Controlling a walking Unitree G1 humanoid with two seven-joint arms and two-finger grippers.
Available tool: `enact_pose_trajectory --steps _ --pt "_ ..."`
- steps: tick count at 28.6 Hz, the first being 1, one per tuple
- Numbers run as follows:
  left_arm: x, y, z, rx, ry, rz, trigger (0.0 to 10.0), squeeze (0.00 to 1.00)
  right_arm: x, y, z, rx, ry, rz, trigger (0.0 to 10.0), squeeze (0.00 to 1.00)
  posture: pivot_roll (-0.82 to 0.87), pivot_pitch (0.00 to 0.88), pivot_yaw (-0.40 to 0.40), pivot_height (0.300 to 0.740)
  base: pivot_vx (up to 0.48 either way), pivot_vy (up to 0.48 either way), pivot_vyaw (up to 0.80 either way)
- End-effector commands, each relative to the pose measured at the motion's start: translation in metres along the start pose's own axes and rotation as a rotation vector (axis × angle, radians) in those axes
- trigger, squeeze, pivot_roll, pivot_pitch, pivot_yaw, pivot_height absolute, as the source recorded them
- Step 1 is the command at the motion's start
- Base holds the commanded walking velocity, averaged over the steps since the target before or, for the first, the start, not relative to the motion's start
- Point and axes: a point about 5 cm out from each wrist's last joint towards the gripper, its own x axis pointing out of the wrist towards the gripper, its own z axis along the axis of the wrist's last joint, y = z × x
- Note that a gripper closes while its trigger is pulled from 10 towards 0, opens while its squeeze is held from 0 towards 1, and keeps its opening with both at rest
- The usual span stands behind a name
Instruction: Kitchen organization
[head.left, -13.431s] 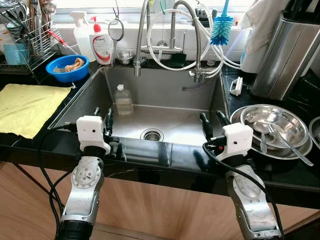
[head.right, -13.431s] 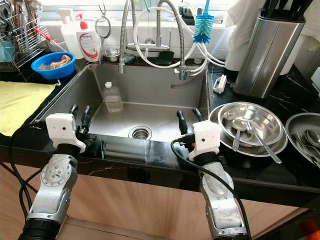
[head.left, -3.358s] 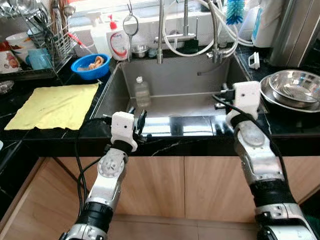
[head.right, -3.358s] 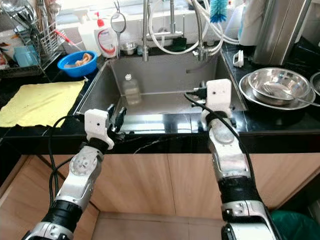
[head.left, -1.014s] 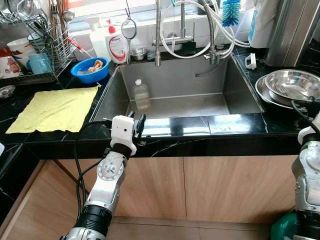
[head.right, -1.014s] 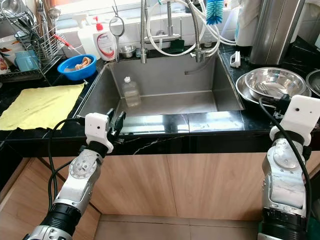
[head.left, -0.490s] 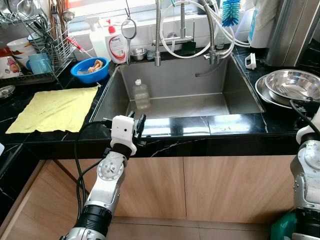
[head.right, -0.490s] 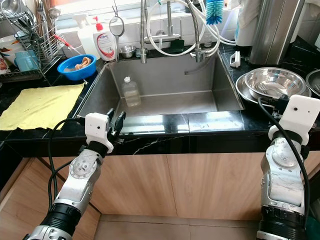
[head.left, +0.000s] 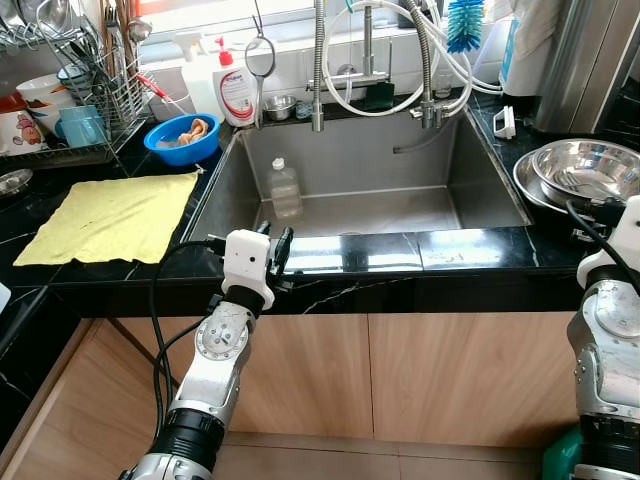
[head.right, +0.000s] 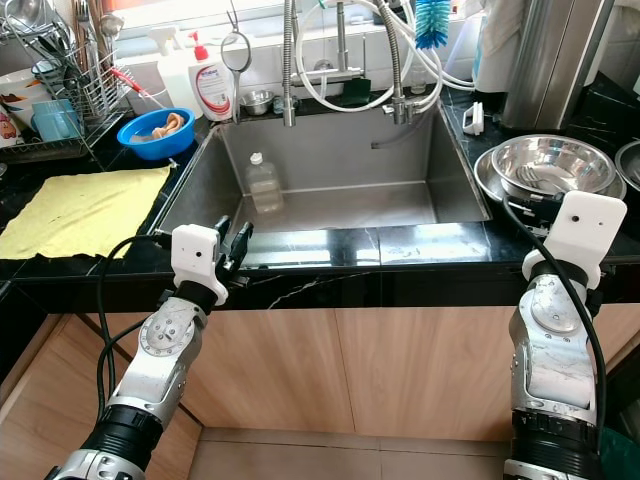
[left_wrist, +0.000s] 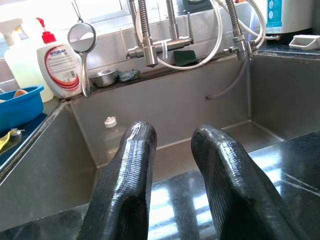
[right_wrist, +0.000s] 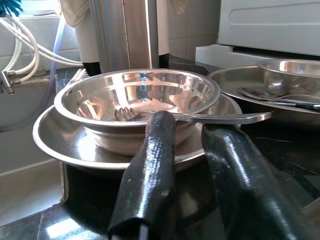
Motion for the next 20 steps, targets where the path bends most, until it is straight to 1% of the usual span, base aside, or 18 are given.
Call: enact_pose_trajectory --steps 1,2,6,7,8,20 --pt "0.0019 0.0045 0.0073 0.030 -0.022 -0.004 10.0 0.00 -0.0009 0.0045 0.0025 0.012 -0.008 0.008 0.6 0.00 -0.21 0.000 0.173 0.740 0.000 0.000 0.00" --pt "0.0018 0.0045 0.0069 0.030 -0.020 -0.004 10.0 0.00 -0.0010 0.0031 0.0022 0.009 -0.008 -0.002 10.0 0.00 -0.21 0.000 0.175 0.740 0.000 0.000 0.00" --pt "0.0014 0.0034 0.0061 0.028 -0.016 -0.011 10.0 0.00 -0.0009 0.0007 0.0019 0.005 -0.007 -0.013 10.0 0.00 -0.21 0.000 0.175 0.740 0.000 0.000 0.00" --pt "0.0013 0.0032 0.0060 0.028 -0.016 -0.012 10.0 0.00 -0.0008 0.0006 0.0020 0.006 -0.008 -0.015 10.0 0.49 -0.21 0.000 0.175 0.740 0.000 0.000 0.00" --pt "0.0012 0.0028 0.0059 0.028 -0.016 -0.013 10.0 0.00 -0.0008 0.0006 0.0026 0.015 -0.012 -0.015 10.0 1.00 -0.21 0.000 0.176 0.740 0.000 0.000 0.00" --pt "0.0018 0.0025 0.0061 0.028 -0.019 -0.014 10.0 0.00 0.0027 0.0043 0.0072 0.020 -0.029 -0.011 10.0 1.00 -0.21 0.000 0.173 0.740 0.000 0.000 0.00"
